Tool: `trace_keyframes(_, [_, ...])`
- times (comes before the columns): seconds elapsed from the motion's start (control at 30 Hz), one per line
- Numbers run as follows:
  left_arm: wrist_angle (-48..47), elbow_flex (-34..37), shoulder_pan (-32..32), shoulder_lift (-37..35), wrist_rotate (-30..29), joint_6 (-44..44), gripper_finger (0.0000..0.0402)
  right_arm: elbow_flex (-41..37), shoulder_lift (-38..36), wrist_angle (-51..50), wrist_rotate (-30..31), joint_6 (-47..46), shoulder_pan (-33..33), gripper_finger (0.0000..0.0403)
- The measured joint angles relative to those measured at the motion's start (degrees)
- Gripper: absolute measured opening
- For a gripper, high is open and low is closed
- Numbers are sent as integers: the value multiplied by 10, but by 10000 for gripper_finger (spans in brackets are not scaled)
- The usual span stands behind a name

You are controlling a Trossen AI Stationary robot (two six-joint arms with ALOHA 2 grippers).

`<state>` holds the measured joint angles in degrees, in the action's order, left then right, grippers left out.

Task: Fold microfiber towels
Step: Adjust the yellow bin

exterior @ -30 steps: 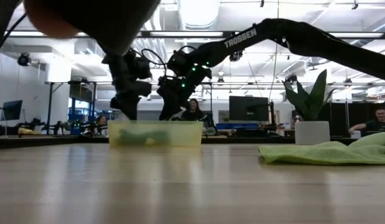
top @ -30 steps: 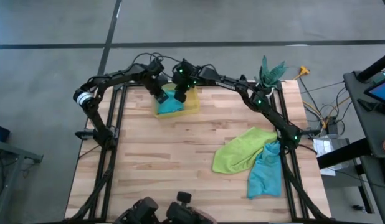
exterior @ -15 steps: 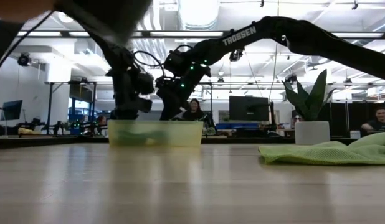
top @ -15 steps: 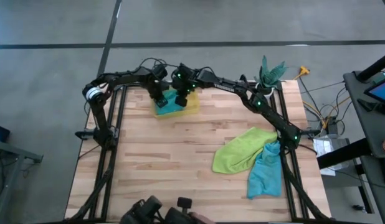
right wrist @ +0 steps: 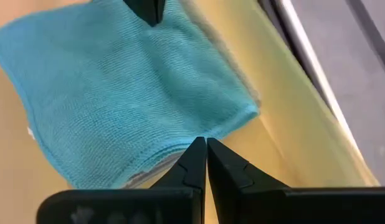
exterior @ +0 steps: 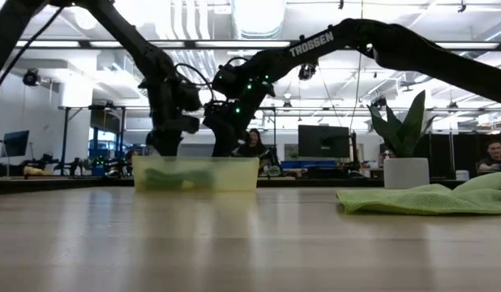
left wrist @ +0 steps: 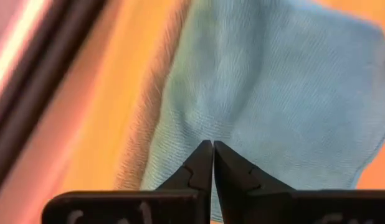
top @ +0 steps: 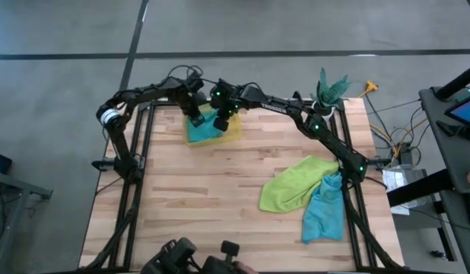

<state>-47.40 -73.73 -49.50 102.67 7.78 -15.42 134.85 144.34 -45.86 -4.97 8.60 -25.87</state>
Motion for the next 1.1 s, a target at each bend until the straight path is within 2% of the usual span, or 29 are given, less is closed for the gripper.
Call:
trace_keyframes(0.17, [10, -14, 0, -35, 0, 1, 0, 0, -42, -17, 53, -65, -1, 8])
trace_keyframes(0.27, [0, -12, 0, -53, -1, 15, 0, 0, -64, -39, 59, -121, -8, 8])
trace_keyframes(0.4, [-21, -12, 0, -96, -2, 61, 0, -1, -62, -92, 3, -186, -27, 8])
trace_keyframes(0.57, [-15, -13, 1, -190, -2, 122, 0, -4, -28, -125, -44, -182, -39, 8])
trace_keyframes(0.77, [-17, -11, 13, -297, 2, 212, 0, -2, -16, -29, -38, -174, -43, 8])
trace_keyframes(0.9, [-17, -11, 26, -345, 2, 267, 0, -3, 11, 44, -40, -232, -50, 8])
trace_keyframes(1.1, [-22, -11, 50, -382, 2, 317, 0, -3, 34, 57, -64, -312, -66, 8])
